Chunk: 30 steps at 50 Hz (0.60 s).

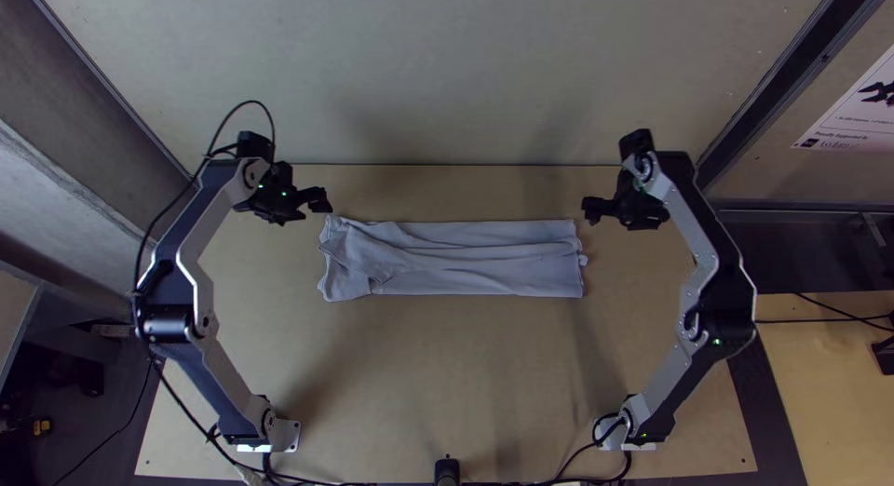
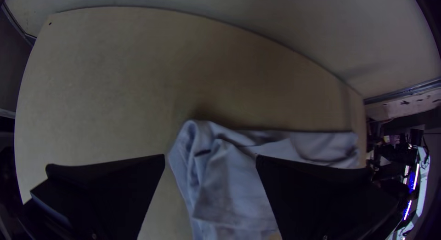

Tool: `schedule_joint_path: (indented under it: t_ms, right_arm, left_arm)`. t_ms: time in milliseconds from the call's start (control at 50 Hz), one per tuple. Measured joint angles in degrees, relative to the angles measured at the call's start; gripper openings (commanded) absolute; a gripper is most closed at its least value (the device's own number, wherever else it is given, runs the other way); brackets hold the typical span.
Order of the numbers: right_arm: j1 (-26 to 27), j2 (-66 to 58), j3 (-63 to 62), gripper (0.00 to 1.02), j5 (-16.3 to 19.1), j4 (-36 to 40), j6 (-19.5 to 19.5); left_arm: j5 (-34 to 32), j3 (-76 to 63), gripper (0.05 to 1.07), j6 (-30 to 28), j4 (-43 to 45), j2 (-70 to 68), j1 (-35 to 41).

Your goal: Fold the t-shirt

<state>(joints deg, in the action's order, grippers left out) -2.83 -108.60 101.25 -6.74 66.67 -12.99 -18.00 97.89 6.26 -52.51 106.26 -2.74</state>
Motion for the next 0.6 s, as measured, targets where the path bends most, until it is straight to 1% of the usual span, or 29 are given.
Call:
schedule_joint_path:
  t_ms: [140, 260, 420, 600]
  right_arm:
    - [0.9, 6.5, 0.0, 0.99, 0.1, 0.1, 0.0]
    - [1.6, 11.9, 0.0, 0.99, 2.3, 0.2, 0.0]
    - [3.1, 17.0, 0.0, 0.99, 6.3, 0.2, 0.0]
    - [4.2, 20.1, -0.4, 0.99, 7.5, 0.2, 0.0]
  left_arm:
    - [-7.2, -5.2, 1.03, 0.0, -0.1, -6.1, -2.5]
    - [-14.2, -10.3, 1.03, -0.5, 0.0, -9.0, -6.3]
    - [-19.0, -17.7, 1.03, -2.5, 1.4, -9.3, -11.8]
    - [-24.3, -23.6, 1.03, -6.4, 2.4, -8.3, -16.0]
